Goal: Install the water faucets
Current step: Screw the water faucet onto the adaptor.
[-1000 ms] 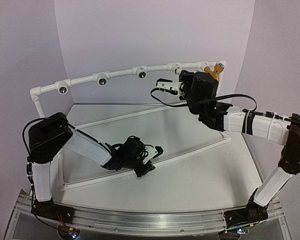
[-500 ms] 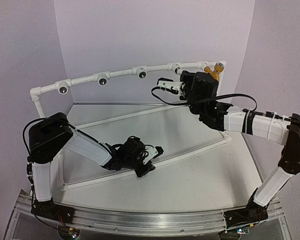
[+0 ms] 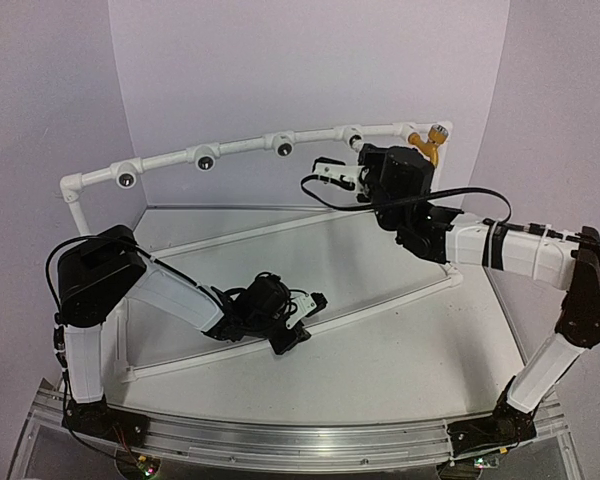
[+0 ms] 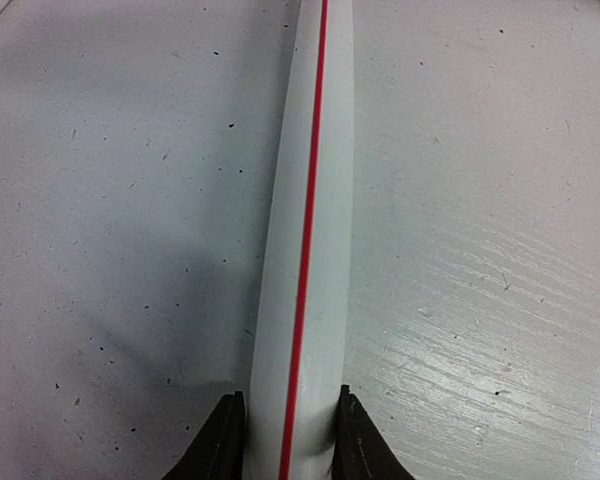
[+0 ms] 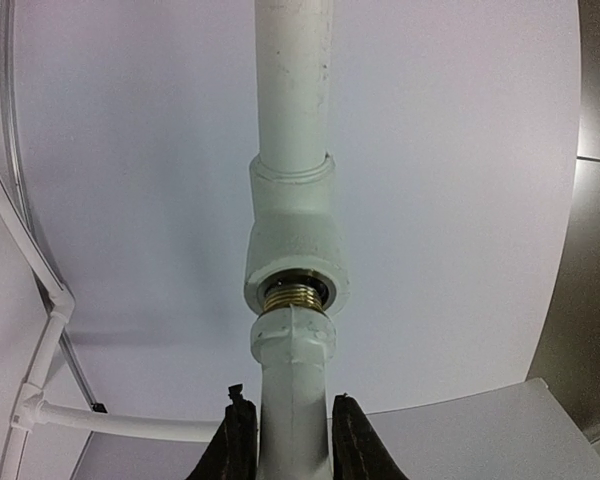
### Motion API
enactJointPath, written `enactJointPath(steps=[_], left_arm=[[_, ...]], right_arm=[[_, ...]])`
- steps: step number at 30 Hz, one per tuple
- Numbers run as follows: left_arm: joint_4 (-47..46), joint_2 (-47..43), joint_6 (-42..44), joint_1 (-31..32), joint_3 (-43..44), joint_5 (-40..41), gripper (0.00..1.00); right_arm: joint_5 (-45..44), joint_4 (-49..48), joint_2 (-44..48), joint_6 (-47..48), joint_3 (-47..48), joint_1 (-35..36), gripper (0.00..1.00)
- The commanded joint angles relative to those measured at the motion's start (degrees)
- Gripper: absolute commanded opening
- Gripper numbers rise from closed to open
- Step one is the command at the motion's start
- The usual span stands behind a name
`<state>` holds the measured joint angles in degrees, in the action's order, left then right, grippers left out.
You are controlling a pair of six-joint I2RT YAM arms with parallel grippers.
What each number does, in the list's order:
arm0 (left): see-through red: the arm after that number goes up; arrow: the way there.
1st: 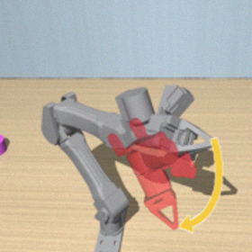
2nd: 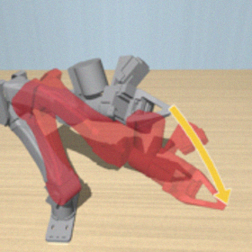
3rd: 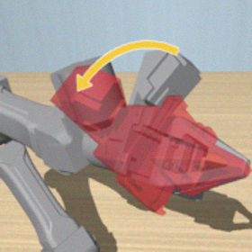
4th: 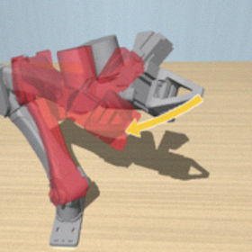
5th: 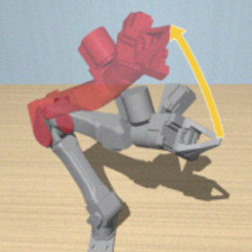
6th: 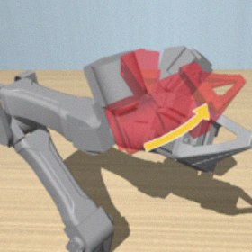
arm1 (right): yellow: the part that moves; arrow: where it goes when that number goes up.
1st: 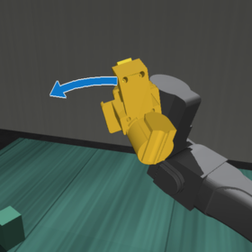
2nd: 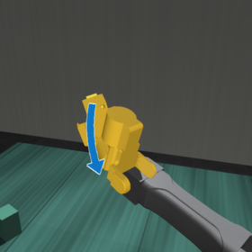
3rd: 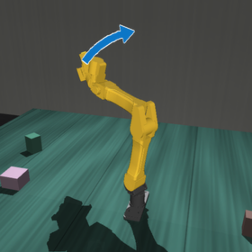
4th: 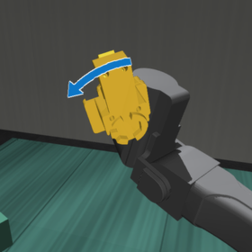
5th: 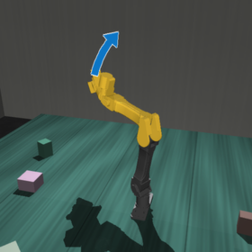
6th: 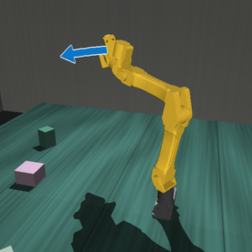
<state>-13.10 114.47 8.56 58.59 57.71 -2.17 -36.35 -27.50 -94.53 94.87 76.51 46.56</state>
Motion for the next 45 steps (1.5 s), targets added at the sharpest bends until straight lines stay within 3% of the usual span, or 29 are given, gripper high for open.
enactJointPath(steps=[1, 10, 34, 45], left_arm=[[8.33, 6.03, -6.07, 2.28, -2.4, -1.63, 0.0], [8.36, 6.21, -5.94, 2.64, -2.31, -1.25, 0.0], [8.48, 6.88, -5.82, 2.74, -1.79, -1.25, 0.0], [8.78, 7.22, -5.85, 2.76, -1.34, -0.95, 0.0]], right_arm=[[0.75, -3.2, -1.89, 0.13, 3.47, 1.37, 0.0], [-0.85, -4.04, -2.06, 0.02, 5.87, 0.83, 0.0], [-1.33, -2.66, 3.15, -1.02, 0.43, -1.91, 0.0], [-2.26, 0.18, 0.75, -3.54, 4.28, -0.05, 0.0]])
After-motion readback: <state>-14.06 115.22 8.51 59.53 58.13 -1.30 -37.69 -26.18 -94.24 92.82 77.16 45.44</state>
